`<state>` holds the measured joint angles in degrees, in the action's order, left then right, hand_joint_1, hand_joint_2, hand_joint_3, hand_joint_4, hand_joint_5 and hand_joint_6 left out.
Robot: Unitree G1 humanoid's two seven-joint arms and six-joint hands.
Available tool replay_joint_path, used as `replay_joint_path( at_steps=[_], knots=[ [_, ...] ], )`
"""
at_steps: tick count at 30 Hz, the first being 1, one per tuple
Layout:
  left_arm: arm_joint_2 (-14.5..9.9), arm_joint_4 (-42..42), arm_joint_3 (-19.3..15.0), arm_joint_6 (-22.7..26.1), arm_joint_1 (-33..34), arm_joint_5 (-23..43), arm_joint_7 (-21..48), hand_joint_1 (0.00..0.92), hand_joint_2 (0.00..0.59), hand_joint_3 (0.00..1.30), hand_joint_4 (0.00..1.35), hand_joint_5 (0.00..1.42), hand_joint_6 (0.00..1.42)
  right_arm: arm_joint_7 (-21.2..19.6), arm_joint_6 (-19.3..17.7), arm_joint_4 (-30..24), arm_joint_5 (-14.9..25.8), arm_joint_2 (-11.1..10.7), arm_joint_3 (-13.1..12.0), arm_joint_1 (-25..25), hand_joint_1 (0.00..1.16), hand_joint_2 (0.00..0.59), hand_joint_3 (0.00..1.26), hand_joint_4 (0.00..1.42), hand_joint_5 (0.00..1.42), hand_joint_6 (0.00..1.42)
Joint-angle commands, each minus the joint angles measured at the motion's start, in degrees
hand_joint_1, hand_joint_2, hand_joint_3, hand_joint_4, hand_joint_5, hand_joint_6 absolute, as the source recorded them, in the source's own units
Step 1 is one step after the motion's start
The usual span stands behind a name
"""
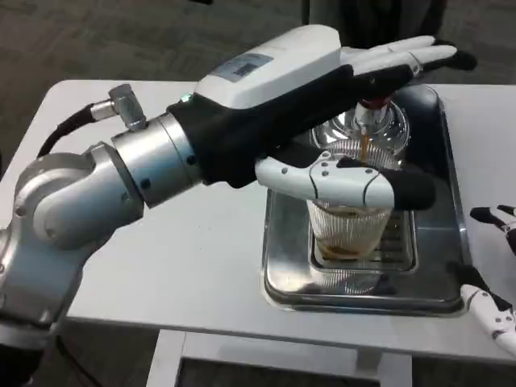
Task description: Grasp the cup under the faucet to collect the drink, then remove the cup.
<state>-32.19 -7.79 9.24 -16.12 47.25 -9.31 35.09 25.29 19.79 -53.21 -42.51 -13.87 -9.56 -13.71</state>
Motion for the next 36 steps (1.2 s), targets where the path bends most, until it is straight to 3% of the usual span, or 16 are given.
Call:
replay_joint_path(
  at_steps=[1, 7, 11, 17, 24, 36],
  knots=[
    [-1.6, 0.3, 1.6, 1.6, -2.2, -2.0, 2.4, 0.000, 0.080, 0.12, 0.02, 0.12, 0.14, -1.7, -0.7, -1.1, 4.6, 1.0, -1.7, -1.1, 0.39, 0.465, 0.12, 0.06, 0.08, 0.12],
    [-1.8, 0.0, 1.6, 2.1, -2.3, -2.0, 2.3, 0.000, 0.080, 0.12, 0.02, 0.12, 0.14, -2.8, -1.7, -0.8, 10.6, 0.6, -3.8, -1.9, 0.38, 0.421, 0.08, 0.06, 0.12, 0.18],
    [-1.9, -0.1, 1.6, 2.2, -2.2, -2.0, 2.2, 0.000, 0.080, 0.12, 0.02, 0.12, 0.14, -3.6, -3.1, 0.7, 19.2, 1.5, -6.4, -2.1, 0.39, 0.351, 0.05, 0.08, 0.17, 0.25],
    [-2.1, -0.4, 1.4, 2.7, -2.4, -1.7, 2.5, 0.000, 0.080, 0.12, 0.02, 0.12, 0.14, -5.0, -5.7, 3.3, 27.0, 0.9, -7.6, -2.3, 0.47, 0.293, 0.04, 0.08, 0.20, 0.29],
    [-2.3, -0.9, 1.4, 3.1, -2.5, -1.6, 2.6, 0.000, 0.079, 0.12, 0.02, 0.12, 0.14, -6.2, -7.0, 5.5, 30.3, -0.4, -5.5, 0.7, 0.49, 0.278, 0.04, 0.06, 0.18, 0.27],
    [-2.8, -1.6, 1.0, 3.6, -2.6, -1.3, 2.7, 0.000, 0.078, 0.12, 0.02, 0.12, 0.14, -8.3, -6.5, 8.4, 29.9, -1.6, -1.4, 5.3, 0.51, 0.270, 0.04, 0.05, 0.16, 0.25]
  ],
)
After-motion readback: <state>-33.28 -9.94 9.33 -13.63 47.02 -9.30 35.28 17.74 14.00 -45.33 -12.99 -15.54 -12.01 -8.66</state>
